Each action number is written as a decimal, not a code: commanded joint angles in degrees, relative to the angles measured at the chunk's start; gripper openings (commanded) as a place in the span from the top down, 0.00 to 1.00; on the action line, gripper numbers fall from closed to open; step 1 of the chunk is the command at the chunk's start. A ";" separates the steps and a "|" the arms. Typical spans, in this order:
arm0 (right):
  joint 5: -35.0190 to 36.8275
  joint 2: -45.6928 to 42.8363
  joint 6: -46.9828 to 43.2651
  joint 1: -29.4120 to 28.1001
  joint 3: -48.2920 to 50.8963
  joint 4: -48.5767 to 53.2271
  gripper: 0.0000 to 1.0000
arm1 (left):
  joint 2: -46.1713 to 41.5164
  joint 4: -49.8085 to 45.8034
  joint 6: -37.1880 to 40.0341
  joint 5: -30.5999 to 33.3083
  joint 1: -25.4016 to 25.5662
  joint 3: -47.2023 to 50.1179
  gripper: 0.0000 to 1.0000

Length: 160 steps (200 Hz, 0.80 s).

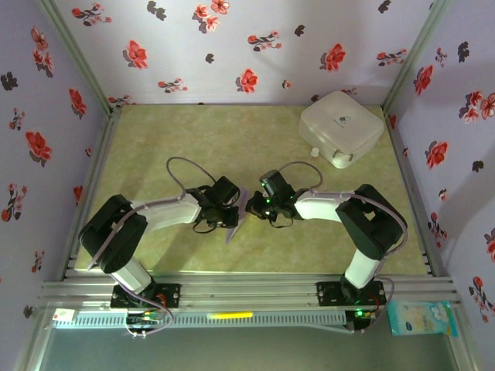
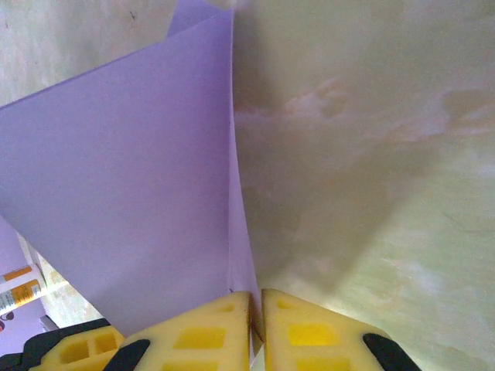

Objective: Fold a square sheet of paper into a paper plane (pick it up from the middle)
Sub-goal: Move a paper plane to the center of the table.

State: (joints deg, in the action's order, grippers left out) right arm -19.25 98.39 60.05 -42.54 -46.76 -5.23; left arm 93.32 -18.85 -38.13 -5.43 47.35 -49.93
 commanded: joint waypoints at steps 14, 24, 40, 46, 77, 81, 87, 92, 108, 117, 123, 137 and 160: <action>0.97 1.05 -0.29 -0.32 0.53 0.75 0.88 | 1.93 -1.10 1.39 -0.55 0.63 -1.73 0.86; 0.96 1.02 -0.37 -0.34 0.42 0.84 0.88 | 2.13 -1.24 1.58 -0.46 0.81 -1.87 0.86; 0.96 0.94 -0.36 -0.26 0.33 0.99 0.88 | 2.28 -1.49 1.75 -0.07 0.99 -2.08 0.87; 1.01 0.95 -0.40 -0.34 0.36 1.02 0.88 | 2.45 -1.68 1.84 0.13 1.07 -2.19 0.87; 1.18 0.56 -0.46 -0.23 0.34 1.03 0.87 | 3.15 -2.43 2.26 0.86 1.34 -2.80 0.91; 1.19 0.46 -0.54 -0.25 0.34 1.03 0.86 | 3.18 -2.53 2.27 0.93 1.42 -2.88 0.92; 1.34 0.22 -0.59 -0.26 0.44 1.10 0.86 | 3.27 -2.69 2.27 1.02 1.54 -3.05 0.93; 1.37 -0.01 -0.72 -0.13 0.41 1.11 0.85 | 3.48 -2.89 2.27 1.25 1.51 -3.22 0.93; 2.03 -1.33 -1.14 0.00 0.66 1.57 0.80 | 3.12 -3.48 2.05 2.26 1.69 -3.71 0.94; 2.85 -2.46 -1.53 0.18 0.86 2.29 0.78 | 2.93 -3.99 1.69 2.96 1.69 -4.07 0.95; 3.53 -3.41 -1.89 0.38 1.04 3.01 0.77 | 2.77 -4.38 1.41 3.67 1.71 -4.35 0.95; 6.06 -6.12 -2.63 0.89 1.72 5.24 0.73 | 2.57 -6.32 0.48 5.98 1.69 -5.44 0.95; 8.86 -10.72 -2.86 2.46 4.34 6.73 0.71 | 3.22 -9.71 -0.72 10.20 1.69 -7.77 0.95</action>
State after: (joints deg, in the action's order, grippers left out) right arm -15.35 92.73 58.67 -41.69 -44.82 -1.76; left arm 95.72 -23.44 -37.45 -1.02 48.66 -54.57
